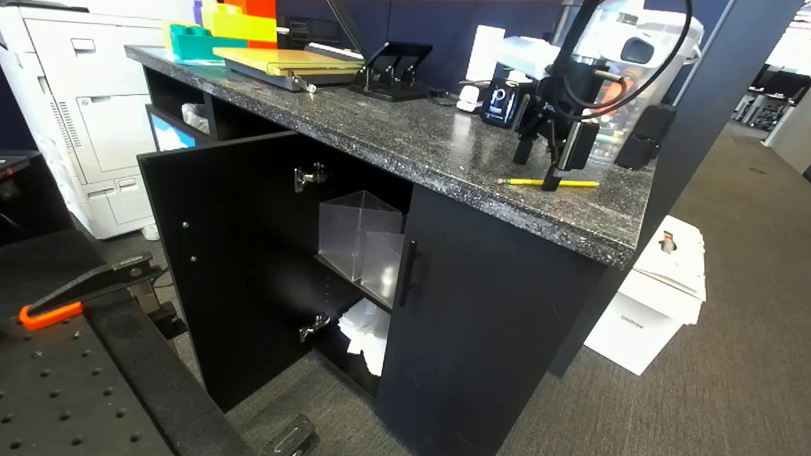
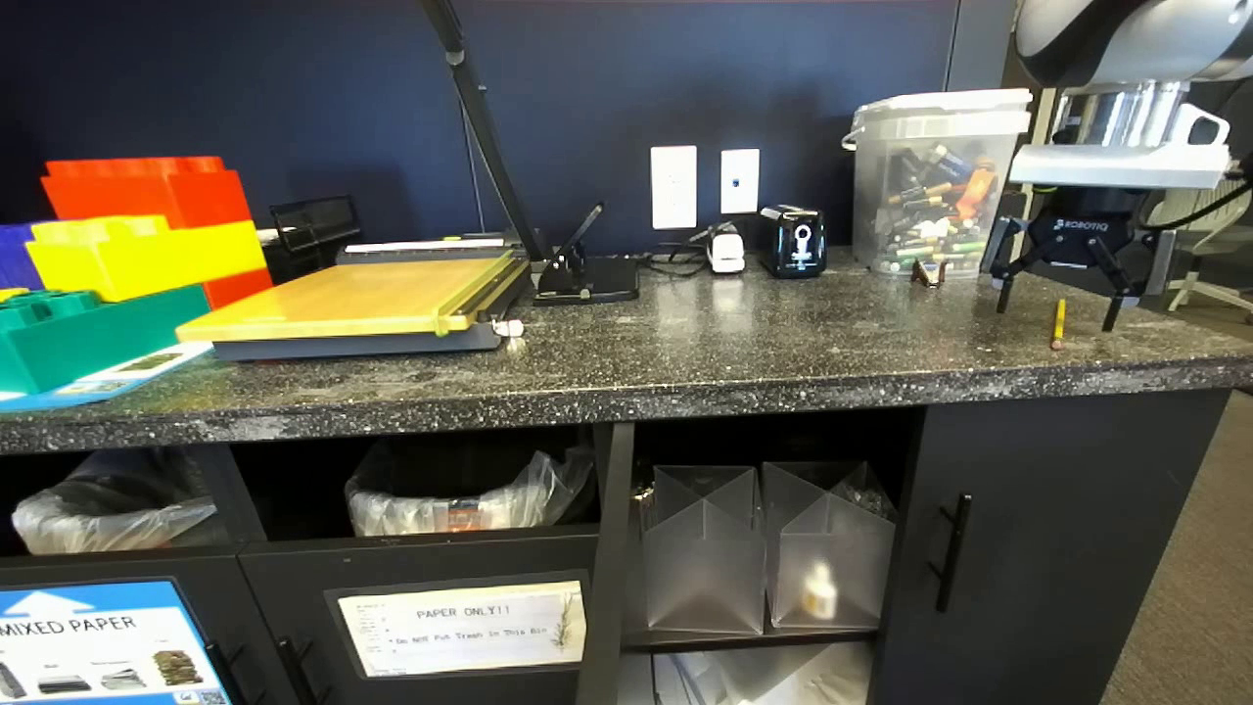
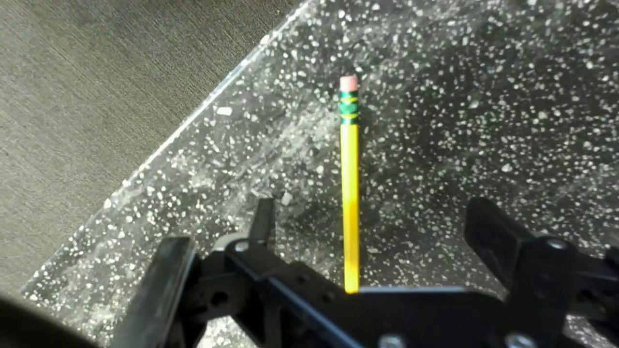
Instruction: Move the yellow pencil to the left.
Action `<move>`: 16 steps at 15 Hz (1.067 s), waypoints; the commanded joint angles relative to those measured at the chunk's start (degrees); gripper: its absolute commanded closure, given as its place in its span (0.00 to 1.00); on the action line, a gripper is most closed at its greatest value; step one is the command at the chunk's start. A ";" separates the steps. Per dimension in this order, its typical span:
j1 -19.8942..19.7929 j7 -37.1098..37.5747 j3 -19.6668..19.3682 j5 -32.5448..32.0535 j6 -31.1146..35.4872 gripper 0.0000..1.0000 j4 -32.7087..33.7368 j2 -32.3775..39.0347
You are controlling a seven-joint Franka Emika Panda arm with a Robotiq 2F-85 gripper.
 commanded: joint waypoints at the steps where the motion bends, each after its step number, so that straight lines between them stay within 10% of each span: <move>1: -0.09 1.96 -0.69 -0.71 -2.31 0.17 6.14 4.01; 11: -0.55 4.80 -1.14 -0.62 -2.13 0.94 6.53 3.71; 16: -1.14 6.30 -0.65 -0.05 -3.66 0.98 6.73 2.64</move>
